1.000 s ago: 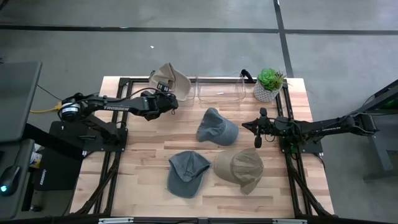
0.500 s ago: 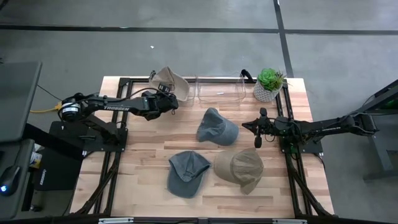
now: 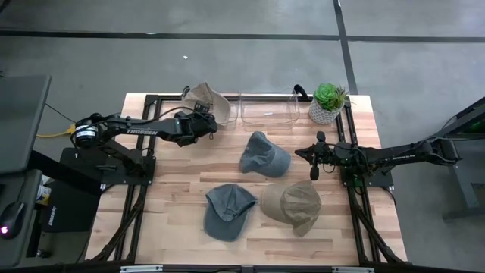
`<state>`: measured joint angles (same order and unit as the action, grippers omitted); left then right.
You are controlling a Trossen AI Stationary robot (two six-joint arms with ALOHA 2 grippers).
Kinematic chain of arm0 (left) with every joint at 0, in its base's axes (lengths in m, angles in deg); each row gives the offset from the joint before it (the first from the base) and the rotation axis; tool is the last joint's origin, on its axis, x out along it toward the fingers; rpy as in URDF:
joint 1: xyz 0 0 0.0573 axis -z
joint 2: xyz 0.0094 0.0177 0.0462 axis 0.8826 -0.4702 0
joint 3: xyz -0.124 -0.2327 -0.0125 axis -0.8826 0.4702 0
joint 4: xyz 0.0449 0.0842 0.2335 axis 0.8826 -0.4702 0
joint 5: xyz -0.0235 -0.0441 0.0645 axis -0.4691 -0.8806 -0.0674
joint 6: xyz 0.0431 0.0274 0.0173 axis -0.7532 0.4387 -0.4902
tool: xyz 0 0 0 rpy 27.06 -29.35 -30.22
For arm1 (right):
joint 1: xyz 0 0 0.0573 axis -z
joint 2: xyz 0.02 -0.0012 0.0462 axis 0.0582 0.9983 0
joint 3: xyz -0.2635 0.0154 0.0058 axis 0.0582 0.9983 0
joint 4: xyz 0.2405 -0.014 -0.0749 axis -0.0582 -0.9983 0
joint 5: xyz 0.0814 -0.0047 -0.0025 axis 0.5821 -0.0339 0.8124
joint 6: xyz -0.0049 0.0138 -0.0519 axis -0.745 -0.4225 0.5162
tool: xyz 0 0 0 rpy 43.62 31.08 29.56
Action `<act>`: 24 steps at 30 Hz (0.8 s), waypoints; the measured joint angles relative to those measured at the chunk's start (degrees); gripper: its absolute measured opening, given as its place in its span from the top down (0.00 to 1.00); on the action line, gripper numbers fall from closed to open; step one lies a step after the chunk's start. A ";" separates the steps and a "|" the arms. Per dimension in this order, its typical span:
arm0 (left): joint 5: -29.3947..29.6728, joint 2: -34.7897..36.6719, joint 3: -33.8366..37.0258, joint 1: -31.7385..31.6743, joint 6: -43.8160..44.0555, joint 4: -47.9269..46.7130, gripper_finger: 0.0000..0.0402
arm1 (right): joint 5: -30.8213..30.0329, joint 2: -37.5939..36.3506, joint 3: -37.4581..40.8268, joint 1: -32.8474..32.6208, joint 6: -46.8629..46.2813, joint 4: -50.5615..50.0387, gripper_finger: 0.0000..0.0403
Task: Pick & Place hat
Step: Put the brown cap into the left transparent bin
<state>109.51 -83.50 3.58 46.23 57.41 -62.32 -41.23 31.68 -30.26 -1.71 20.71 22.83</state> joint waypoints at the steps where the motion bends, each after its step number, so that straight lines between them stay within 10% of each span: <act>1: -0.36 0.00 0.00 0.00 0.00 0.19 0.49 | 0.00 0.00 -0.01 -0.02 0.00 0.00 0.97; 10: -3.59 1.25 0.02 0.00 -1.44 0.44 0.35 | 0.00 0.00 -0.02 0.00 0.00 0.00 0.97; 24: -14.27 9.72 0.00 0.00 -31.70 15.19 0.34 | 0.00 0.07 0.00 0.00 -0.02 -0.02 0.97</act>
<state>95.24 -73.79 3.58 46.23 25.71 -47.13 -41.23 31.74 -30.26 -1.71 20.69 22.81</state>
